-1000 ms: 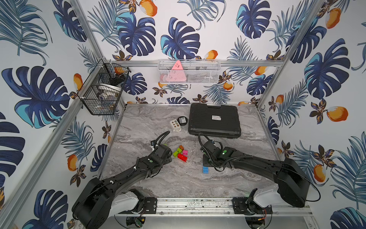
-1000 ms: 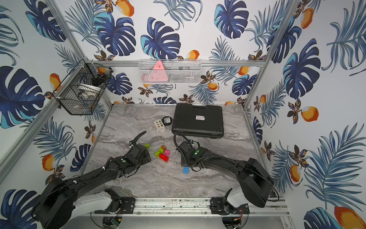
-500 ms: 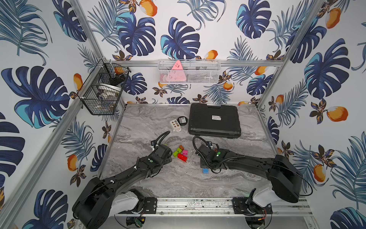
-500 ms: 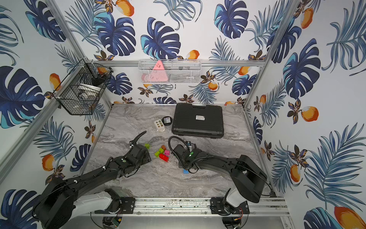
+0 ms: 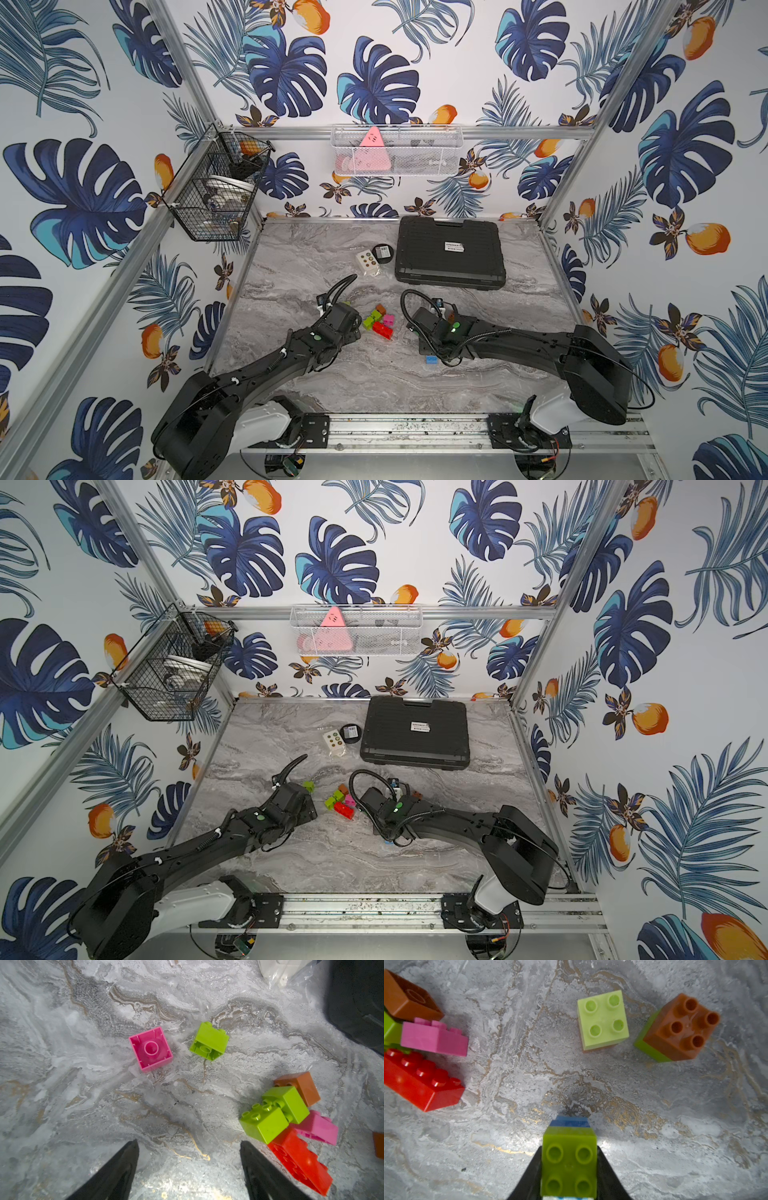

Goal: Assemble the letter h with lego
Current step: Assemble the lego brick with the lego brick.

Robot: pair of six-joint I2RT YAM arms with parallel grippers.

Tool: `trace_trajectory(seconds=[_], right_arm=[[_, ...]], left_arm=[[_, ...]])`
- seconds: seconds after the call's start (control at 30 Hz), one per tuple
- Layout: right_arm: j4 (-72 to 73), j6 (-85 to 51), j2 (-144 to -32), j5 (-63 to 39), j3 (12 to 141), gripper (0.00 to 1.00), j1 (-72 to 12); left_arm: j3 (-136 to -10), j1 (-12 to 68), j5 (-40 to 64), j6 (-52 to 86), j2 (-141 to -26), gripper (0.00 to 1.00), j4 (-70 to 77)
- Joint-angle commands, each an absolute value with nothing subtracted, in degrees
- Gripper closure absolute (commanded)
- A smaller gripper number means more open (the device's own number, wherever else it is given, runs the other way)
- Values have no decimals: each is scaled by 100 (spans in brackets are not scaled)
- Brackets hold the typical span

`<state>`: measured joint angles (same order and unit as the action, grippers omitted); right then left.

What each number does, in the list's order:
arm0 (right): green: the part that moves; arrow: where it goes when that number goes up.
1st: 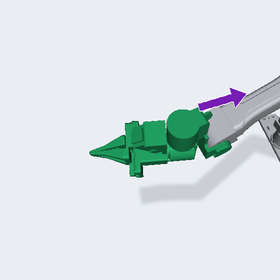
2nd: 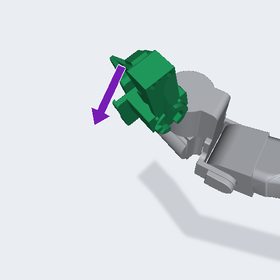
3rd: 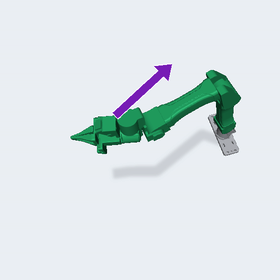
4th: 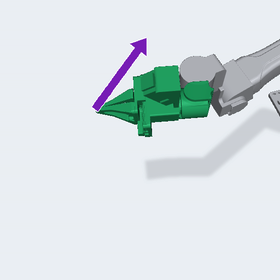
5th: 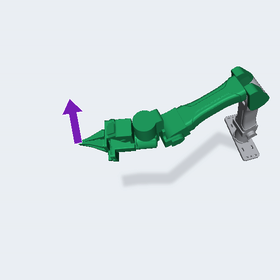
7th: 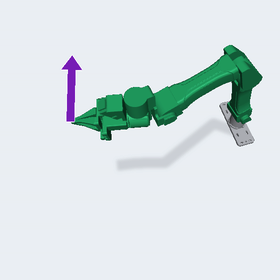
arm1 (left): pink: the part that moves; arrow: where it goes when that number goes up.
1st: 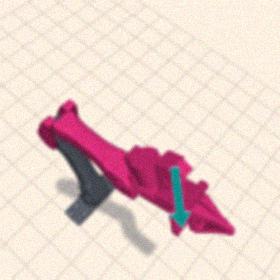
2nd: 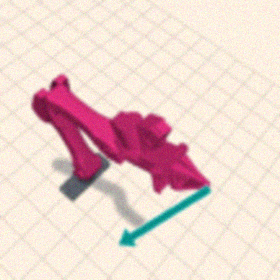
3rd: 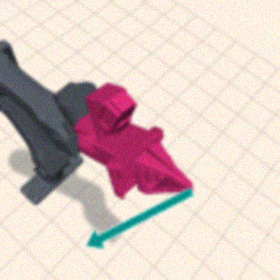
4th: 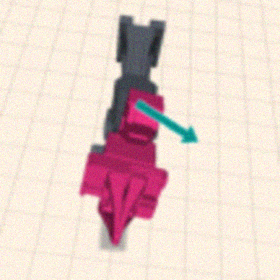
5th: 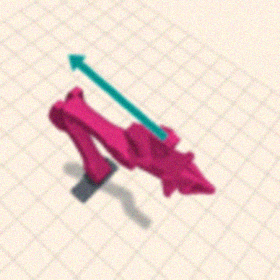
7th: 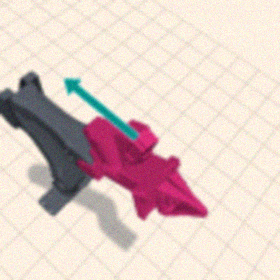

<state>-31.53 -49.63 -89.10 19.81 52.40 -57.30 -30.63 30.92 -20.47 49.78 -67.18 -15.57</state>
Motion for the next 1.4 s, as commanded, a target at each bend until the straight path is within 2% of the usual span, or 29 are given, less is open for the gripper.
trace_trajectory(seconds=[0.0, 0.43, 0.83, 1.0, 1.1, 1.37], right_arm=[[-3636, -5205, -8922, 1594, 5189, 69, -5803], [-3466, -5354, -8923, 1654, 4827, 70, -5936], [-3577, -5003, -10051, 1323, 4767, 77, -5994], [-3435, -4945, -9790, 1170, 4737, 76, -5920], [-3733, -4725, -9619, 1347, 5070, 73, -5893], [-4346, -4317, -8992, 1366, 5780, 43, -5742]], left_arm=[[-3085, 3085, -2064, 5001, -6697, 18, -1547], [-3067, 3085, -2075, 5027, -6669, 18, -1549], [-3063, 3085, -2055, 5026, -6706, 18, -1538], [-3050, 3085, -2052, 5027, -6705, 18, -1529], [-3053, 3085, -2049, 5029, -6697, 18, -1538], [-3048, 3085, -2073, 5036, -6671, 18, -1552]])
